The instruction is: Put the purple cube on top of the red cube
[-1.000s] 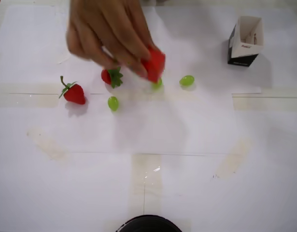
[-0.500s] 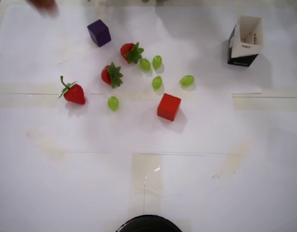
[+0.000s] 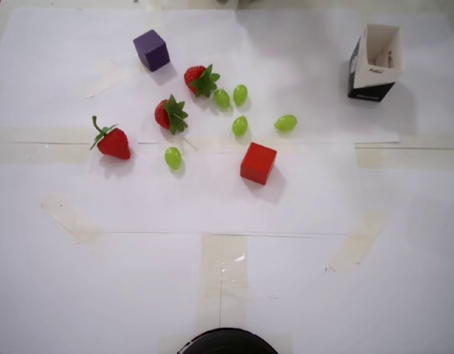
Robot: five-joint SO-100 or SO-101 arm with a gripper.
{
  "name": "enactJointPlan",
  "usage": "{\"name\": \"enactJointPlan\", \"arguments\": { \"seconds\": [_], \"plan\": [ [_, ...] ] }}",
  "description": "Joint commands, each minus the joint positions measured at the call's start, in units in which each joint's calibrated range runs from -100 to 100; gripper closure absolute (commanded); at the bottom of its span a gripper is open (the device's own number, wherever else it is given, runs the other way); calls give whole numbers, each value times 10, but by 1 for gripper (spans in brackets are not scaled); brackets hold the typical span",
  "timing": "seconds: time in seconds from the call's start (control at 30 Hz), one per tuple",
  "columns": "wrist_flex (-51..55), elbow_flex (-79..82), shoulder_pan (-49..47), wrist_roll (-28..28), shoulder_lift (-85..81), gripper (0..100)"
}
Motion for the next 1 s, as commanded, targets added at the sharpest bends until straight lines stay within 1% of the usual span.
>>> {"name": "enactJointPlan", "arguments": {
  "seconds": [0.0, 0.07, 0.17, 0.33, 0.5, 0.6, 0.7, 0.83, 0.9, 0.97],
  "plan": [
    [-23, 2, 45, 0, 8, 100],
    [-22, 1, 73, 5, 14, 100],
    [-32, -10, 127, 29, 27, 100],
    [-57, -32, 217, 41, 55, 100],
    [-97, -65, 269, 51, 130, 100],
    [-80, -117, 281, 63, 209, 100],
    [-60, -174, 283, 51, 313, 100],
    [-78, -210, 276, 43, 382, 100],
    [-105, -241, 274, 60, 426, 100],
    [-108, -264, 274, 73, 450, 100]
  ]
}}
